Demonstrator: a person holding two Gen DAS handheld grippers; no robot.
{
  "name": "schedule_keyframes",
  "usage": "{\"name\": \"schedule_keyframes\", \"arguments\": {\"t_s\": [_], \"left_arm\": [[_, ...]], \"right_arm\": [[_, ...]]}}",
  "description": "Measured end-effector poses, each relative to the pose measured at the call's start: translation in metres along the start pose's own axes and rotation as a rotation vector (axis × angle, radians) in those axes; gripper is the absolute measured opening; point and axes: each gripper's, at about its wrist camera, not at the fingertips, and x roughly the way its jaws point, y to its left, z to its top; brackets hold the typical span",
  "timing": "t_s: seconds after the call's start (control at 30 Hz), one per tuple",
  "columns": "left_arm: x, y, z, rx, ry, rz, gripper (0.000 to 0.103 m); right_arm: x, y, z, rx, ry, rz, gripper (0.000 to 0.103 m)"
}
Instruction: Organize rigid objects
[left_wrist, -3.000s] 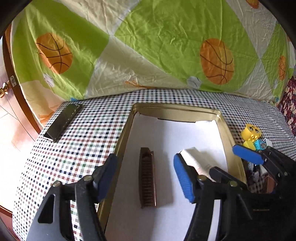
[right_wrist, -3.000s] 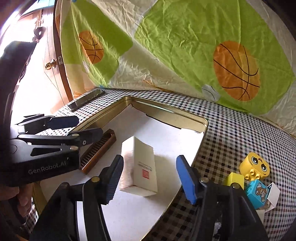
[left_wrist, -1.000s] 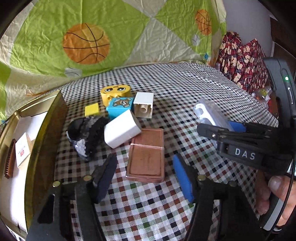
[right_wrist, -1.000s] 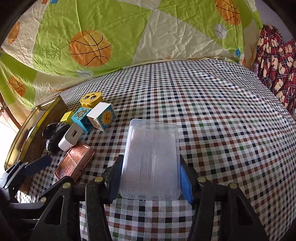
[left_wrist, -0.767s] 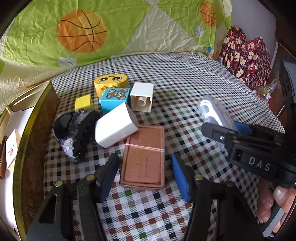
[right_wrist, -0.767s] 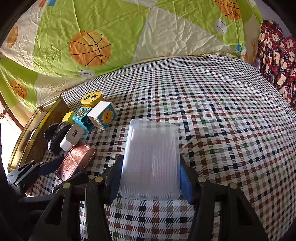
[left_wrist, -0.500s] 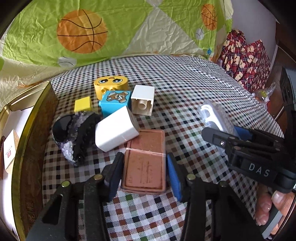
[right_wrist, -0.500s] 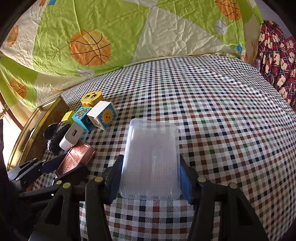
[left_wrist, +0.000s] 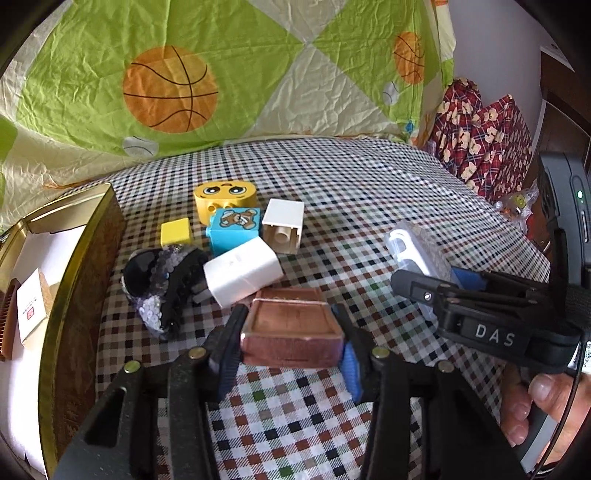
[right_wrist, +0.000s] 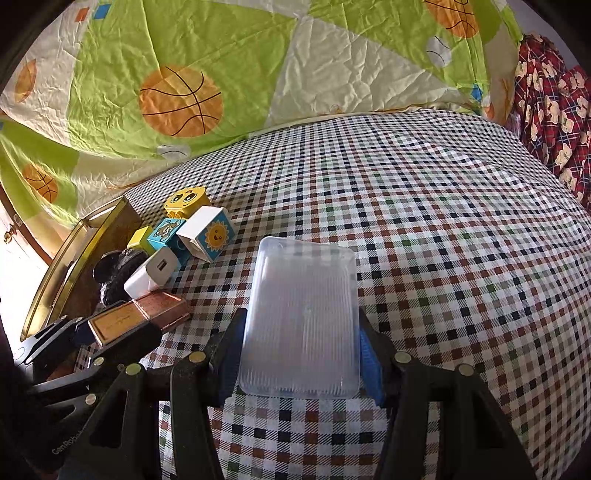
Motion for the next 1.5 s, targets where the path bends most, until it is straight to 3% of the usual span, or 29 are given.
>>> {"name": "schedule_keyframes", "arguments": {"t_s": [0.33,1.5], "left_arm": [[-0.007,0.000,0.000,-0.007,-0.043,0.011,0.045],[-0.054,0.003,-0.010,-0.034,-0.309,0.111,0.045]], "right_arm": [[-0.012,0.010,-0.002,-0.038,-0.062,-0.019,0.057],[-0.049,0.022,-0.009,-0.091,-0.263,-0.040,0.057]]}}
